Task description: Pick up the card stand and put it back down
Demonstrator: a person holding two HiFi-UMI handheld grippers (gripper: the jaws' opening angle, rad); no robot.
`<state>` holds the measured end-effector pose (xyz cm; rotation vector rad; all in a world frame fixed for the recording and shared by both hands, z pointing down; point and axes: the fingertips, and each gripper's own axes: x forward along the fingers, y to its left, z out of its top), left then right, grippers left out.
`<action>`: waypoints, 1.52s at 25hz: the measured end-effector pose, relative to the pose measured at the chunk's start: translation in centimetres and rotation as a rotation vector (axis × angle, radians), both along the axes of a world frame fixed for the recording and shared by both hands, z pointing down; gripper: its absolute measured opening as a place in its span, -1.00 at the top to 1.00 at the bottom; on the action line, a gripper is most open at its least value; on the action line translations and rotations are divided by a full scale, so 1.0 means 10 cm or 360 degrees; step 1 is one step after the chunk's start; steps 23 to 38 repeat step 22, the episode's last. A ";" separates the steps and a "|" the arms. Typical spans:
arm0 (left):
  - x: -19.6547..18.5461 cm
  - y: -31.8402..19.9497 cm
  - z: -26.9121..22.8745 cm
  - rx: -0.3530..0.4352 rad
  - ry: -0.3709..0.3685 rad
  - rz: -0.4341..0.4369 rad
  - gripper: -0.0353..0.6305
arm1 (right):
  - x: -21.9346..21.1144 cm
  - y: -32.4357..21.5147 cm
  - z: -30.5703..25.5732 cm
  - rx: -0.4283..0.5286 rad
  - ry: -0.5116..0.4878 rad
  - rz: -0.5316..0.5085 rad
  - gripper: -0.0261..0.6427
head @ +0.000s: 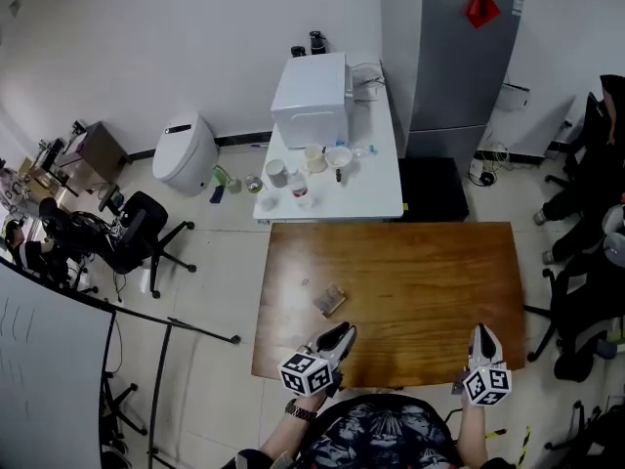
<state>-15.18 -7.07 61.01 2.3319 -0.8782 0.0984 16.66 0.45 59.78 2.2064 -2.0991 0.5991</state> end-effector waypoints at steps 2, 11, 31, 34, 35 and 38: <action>0.19 0.01 -0.07 0.0025 0.0018 0.0039 0.67 | 0.21 0.09 -0.16 0.0037 0.0038 0.0083 0.90; 0.40 0.08 -0.13 0.0095 -0.0007 0.0106 0.67 | 0.33 0.06 -0.44 0.0082 0.0162 0.0120 0.90; 0.28 0.13 -0.18 0.0151 0.0012 -0.0021 0.67 | 0.02 -0.23 -0.70 0.0110 0.0255 -0.0083 0.90; 0.28 0.13 -0.18 0.0151 0.0012 -0.0021 0.67 | 0.02 -0.23 -0.70 0.0110 0.0255 -0.0083 0.90; 0.28 0.13 -0.18 0.0151 0.0012 -0.0021 0.67 | 0.02 -0.23 -0.70 0.0110 0.0255 -0.0083 0.90; 0.28 0.13 -0.18 0.0151 0.0012 -0.0021 0.67 | 0.02 -0.23 -0.70 0.0110 0.0255 -0.0083 0.90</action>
